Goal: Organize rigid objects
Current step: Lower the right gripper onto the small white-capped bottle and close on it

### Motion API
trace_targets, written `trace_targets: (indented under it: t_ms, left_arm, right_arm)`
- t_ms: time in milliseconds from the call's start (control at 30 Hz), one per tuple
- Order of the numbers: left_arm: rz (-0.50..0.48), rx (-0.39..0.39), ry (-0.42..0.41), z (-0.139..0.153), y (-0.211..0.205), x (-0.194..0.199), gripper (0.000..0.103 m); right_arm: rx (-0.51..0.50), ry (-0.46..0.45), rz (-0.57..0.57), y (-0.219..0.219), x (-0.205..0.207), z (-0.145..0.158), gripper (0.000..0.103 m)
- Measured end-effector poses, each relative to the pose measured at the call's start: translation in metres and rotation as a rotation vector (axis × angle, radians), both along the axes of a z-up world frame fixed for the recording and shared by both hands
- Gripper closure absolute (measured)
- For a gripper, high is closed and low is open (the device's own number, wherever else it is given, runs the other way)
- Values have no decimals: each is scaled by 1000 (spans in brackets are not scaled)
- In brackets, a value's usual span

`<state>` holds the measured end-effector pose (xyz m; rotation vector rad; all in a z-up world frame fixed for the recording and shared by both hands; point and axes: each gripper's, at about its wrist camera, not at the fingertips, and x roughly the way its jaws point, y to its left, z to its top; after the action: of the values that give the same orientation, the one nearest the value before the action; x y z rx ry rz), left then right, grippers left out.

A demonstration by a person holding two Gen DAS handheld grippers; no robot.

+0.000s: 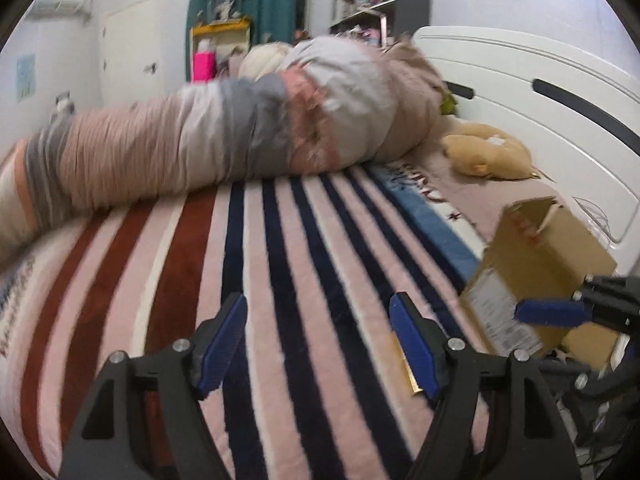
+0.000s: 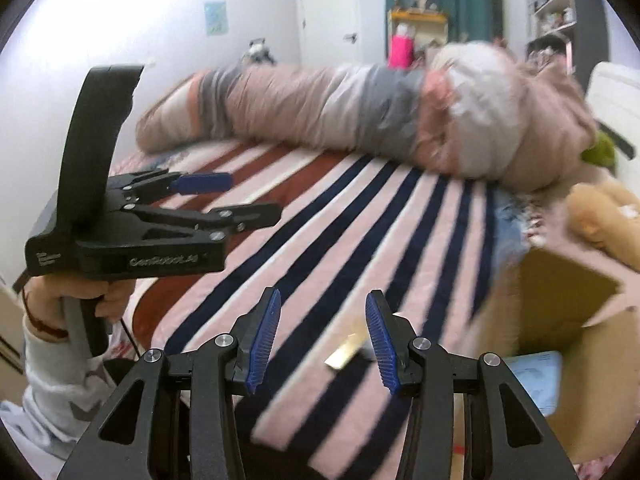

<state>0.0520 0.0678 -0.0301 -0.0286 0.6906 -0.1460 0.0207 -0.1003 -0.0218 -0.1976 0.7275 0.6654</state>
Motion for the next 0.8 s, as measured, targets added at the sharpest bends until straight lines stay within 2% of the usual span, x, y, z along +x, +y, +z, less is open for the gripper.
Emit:
trace_targets:
  t_ms: [133,267,333,400,533,633,700,800]
  left_arm:
    - [-7,-71,60,-42,19,16,32]
    - [-33,-128,124,-78,20,25,32]
    - [-40,-147,163,-93,19,29,32]
    - [-27,-134,164,-94,17,30,32]
    - [-56,-201,157,-94,16,32,32]
    - [-75,-169,168,-96,6,33,32]
    - [-96,-164,180,-99,-1,35,32]
    - [-123,-173,191,-102,-8,35,32]
  right_arm:
    - [-65,79,-53,25,20,-44,63]
    - [-172,106,-205,26,47,-92,63]
    - [-223,91,-279,22,59,-110,64]
    - [-247,103,-320,19,72,-123,67]
    - [-230,103,-361,12,91,-131,68]
    - [-219,128,-368,7,100,-134,68]
    - [-242,122,-368,7,99,-133,71]
    - [-321,115,-364,11,98,-143,82]
